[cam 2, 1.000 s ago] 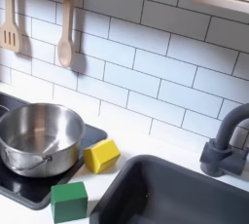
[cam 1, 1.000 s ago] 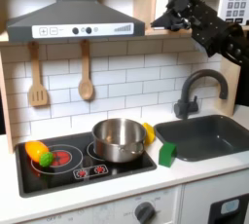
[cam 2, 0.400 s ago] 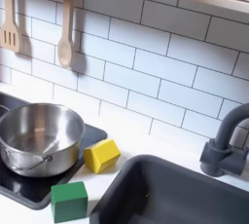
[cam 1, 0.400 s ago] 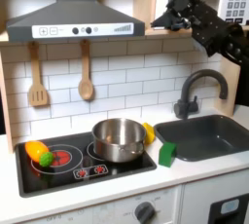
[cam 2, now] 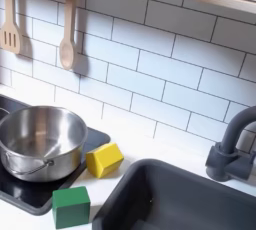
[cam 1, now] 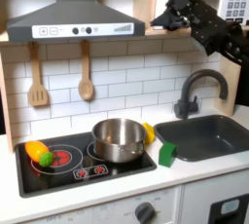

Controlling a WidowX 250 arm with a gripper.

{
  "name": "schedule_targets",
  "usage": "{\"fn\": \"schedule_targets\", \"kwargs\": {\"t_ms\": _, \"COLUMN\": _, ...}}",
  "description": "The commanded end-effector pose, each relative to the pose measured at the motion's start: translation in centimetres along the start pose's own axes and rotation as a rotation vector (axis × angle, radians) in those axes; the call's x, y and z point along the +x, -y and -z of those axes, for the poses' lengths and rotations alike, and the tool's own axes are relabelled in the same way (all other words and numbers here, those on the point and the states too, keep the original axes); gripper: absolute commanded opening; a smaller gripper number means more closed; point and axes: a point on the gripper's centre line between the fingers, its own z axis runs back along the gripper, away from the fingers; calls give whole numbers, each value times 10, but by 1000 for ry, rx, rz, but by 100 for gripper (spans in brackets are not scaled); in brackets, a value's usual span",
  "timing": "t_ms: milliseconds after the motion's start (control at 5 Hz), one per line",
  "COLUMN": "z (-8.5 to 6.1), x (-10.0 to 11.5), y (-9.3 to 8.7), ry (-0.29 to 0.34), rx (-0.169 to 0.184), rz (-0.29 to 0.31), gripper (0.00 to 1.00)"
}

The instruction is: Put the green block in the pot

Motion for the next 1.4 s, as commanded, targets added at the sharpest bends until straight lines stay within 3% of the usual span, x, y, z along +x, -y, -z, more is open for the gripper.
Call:
{"fn": "schedule_targets", "kwargs": {"t_ms": 0, "z": 1, "x": 1, "y": -1, "ry": -2, "rx": 9, "rz": 1, "gripper": 100}}
{"fn": "schedule_targets", "kwargs": {"t_ms": 600, "z": 2, "x": -5, "y": -3, "ry": -51, "rx": 17, "rz": 2, "gripper": 100}}
{"fn": "schedule_targets", "kwargs": {"t_ms": 800, "z": 1, "x": -11, "y": -2, "ry": -170, "rx": 22, "rz": 25, "gripper": 100}}
{"fn": "schedule_targets", "kwargs": {"t_ms": 1000, "z": -3, "x": -15, "y": -5, "ry": -251, "rx": 57, "rz": 8, "gripper": 100}}
{"fn": "schedule_targets", "kwargs": {"t_ms": 1200, "z": -10, "x": -19, "y": -7, "ry": -313, "rx": 77, "rz": 33, "gripper": 100}}
